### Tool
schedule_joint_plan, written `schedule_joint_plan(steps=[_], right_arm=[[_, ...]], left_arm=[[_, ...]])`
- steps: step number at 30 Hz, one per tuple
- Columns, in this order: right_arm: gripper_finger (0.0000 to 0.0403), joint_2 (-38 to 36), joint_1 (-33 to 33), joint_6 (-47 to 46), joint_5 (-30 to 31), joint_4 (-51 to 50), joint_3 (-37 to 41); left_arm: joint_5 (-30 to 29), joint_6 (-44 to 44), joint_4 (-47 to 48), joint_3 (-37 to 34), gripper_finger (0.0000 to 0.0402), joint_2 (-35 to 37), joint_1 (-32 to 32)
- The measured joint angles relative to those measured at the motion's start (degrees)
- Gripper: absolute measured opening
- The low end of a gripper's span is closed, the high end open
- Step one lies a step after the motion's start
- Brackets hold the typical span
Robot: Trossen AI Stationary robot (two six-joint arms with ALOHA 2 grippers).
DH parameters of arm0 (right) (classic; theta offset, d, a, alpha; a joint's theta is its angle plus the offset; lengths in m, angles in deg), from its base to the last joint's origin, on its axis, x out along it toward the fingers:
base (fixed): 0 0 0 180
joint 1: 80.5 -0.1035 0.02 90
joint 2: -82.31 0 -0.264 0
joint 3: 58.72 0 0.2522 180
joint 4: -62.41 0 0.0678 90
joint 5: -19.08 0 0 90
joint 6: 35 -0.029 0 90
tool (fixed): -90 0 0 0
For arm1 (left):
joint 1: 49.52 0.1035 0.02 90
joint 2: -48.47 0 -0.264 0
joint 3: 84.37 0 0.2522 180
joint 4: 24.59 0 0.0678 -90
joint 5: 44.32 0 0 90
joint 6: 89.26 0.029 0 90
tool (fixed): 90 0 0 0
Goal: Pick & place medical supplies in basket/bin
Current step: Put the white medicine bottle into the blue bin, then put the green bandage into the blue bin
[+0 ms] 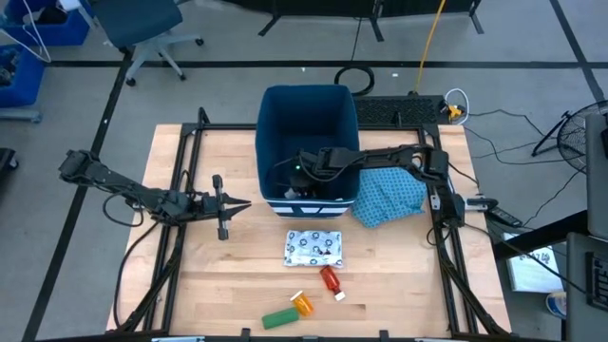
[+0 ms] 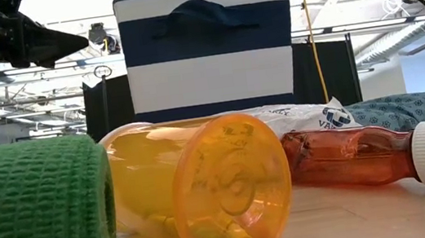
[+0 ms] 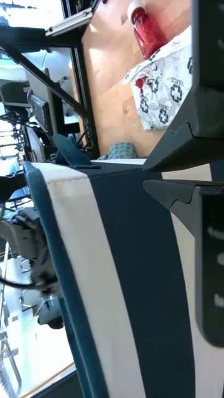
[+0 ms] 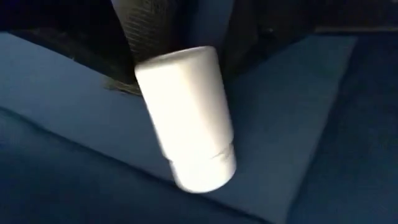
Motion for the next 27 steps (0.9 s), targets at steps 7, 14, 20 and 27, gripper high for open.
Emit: schedule_joint_plan(steps=[7, 14, 20, 27], right_arm=[[0.0265, -5.85, 0.00, -1.24, 7.39, -5.02, -0.02], [0.0270, -14.72, -0.08, -3.01, 16.34, -10.66, -0.02], [0.0256, -26.79, -0.44, -7.25, 17.55, -11.20, -0.07], [0.0203, -40.57, -0.44, -15.83, 5.90, -12.60, -0.13]], left_arm=[[0.00, 0.01, 0.00, 0.00, 0.0035, 0.02, 0.00], [0.00, 0.17, 0.02, 0.00, 0.0035, 0.00, 0.00], [-0.02, 1.95, -0.03, 0.00, 0.0035, 0.01, 0.00], [-0.48, 2.00, -0.14, 0.00, 0.0035, 0.00, 0.00]])
